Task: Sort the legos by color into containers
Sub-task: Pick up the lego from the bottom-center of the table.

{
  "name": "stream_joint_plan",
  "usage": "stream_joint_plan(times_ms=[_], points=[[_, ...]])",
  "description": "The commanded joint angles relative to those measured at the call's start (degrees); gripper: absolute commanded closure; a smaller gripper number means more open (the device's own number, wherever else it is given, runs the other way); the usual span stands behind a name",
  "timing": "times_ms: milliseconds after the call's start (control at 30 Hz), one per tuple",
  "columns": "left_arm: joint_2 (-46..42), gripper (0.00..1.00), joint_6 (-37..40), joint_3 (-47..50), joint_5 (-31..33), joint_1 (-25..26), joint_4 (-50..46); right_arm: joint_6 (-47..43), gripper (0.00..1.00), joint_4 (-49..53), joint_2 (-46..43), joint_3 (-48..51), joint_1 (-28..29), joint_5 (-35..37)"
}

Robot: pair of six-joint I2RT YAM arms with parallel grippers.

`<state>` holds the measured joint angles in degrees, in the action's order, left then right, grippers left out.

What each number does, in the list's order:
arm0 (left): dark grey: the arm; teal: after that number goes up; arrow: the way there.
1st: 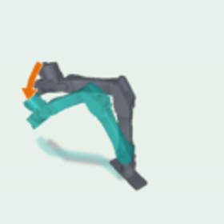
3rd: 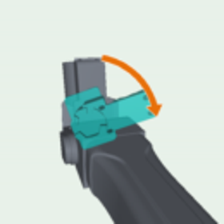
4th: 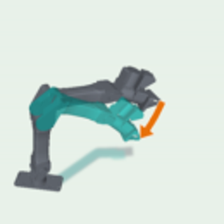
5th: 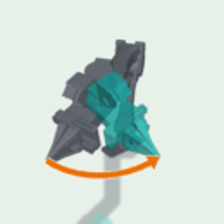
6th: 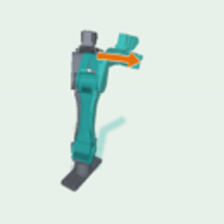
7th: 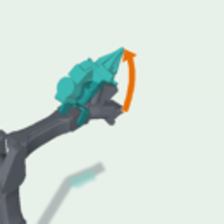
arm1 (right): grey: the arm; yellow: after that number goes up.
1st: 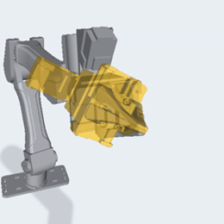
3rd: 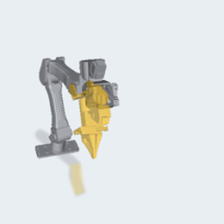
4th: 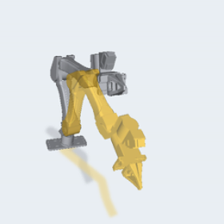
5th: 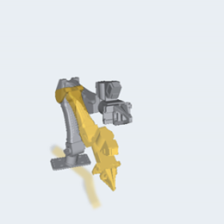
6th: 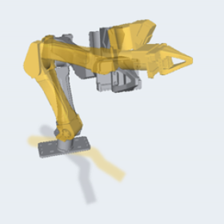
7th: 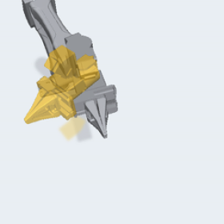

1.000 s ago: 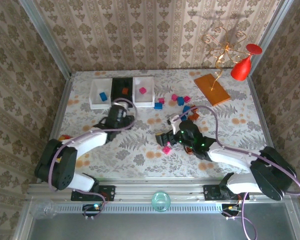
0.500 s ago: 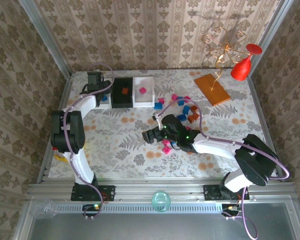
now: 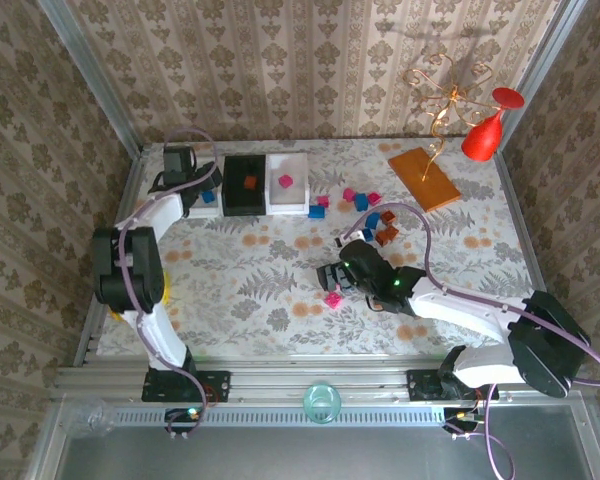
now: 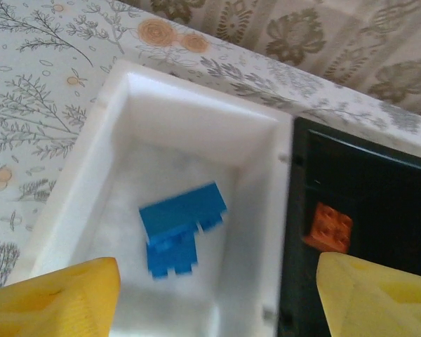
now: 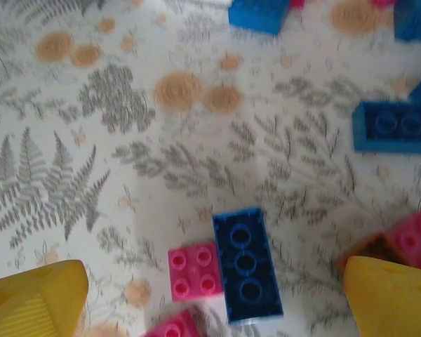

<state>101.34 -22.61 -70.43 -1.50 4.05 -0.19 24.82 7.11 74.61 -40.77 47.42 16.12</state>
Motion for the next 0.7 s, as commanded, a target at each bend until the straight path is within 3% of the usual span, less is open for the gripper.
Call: stream_joint_plan(times_ms=[0,133,267,400,667], points=[[-10.6,0.23,-3.17,7.71,-7.22,0.41,5.2,6.72,0.08,9.34,-0.23,-0.99,2.19,-1.41],[-23.07,0.19,-4.5,20.73,-9.49,4.85,8.98,12.8,0.1,12.29,1.76,-2.2,4.61,-0.8],[-30.52,0.16,-0.74,25.55,-9.14,11.08,2.34,13.47,0.16,10.13,7.1,-2.24,5.85,-0.97],[-33.93,0.13,1.32,28.85,-10.59,12.91,-0.73,9.61,0.15,8.31,10.73,-2.95,5.76,0.93],[-34.55,0.12,3.59,31.7,-13.16,13.0,-3.22,1.87,0.12,6.62,17.53,-6.69,4.52,-2.12]])
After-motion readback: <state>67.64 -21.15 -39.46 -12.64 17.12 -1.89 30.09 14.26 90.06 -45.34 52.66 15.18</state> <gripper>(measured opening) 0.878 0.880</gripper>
